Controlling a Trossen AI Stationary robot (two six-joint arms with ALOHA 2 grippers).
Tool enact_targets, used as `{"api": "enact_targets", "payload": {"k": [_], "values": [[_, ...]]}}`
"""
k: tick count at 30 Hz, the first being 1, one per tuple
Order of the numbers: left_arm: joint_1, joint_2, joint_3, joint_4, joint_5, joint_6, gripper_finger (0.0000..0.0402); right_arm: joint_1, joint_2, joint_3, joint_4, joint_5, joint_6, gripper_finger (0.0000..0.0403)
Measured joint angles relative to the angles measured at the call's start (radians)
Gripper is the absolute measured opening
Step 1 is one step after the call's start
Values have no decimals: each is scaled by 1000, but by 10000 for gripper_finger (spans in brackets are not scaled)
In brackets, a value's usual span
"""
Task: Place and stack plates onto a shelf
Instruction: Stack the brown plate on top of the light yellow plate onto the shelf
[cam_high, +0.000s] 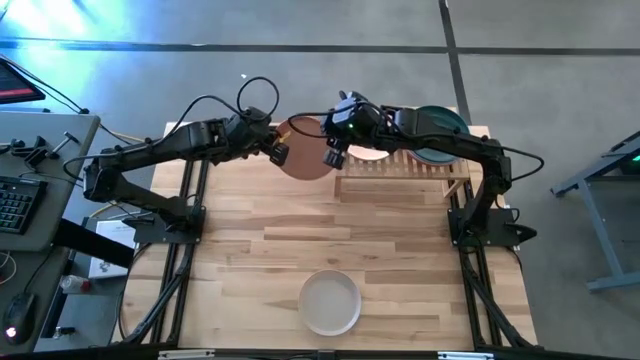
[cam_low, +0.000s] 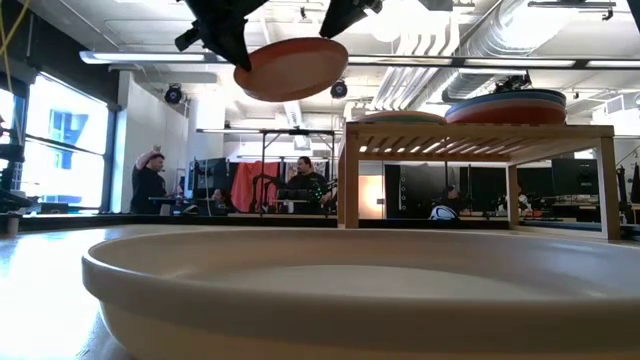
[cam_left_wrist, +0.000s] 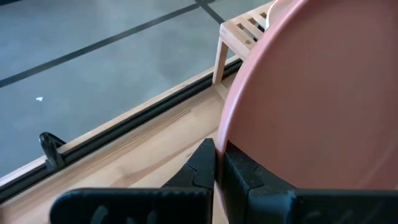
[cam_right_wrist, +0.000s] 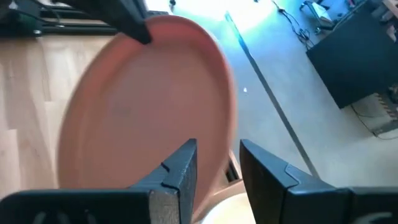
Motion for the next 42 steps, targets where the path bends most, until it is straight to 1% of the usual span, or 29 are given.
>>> {"api": "enact_targets", "payload": {"k": [5,9,14,19,25,29,34,42], "values": [[-15,0,0,8,0,15,1,-25,0,0,-1,-33,9,108],[-27,0,0,12,-4,26,1,-34,0,0,-1,-38,24,108],[-33,0,-2,70,-2,31,1,-48,0,0,-18,-77,35,100],[-32,1,-2,91,-2,53,1,-48,0,0,-30,-72,35,72],[-33,6,-2,98,5,53,2,-50,0,1,-44,-74,43,10],[-33,6,-2,98,8,54,13,-49,0,1,-52,-67,80,9],[-33,6,-2,98,16,55,28,-50,0,1,-56,-68,82,3],[-20,14,-2,99,92,78,61,-50,0,1,-69,-76,79,1]]}}
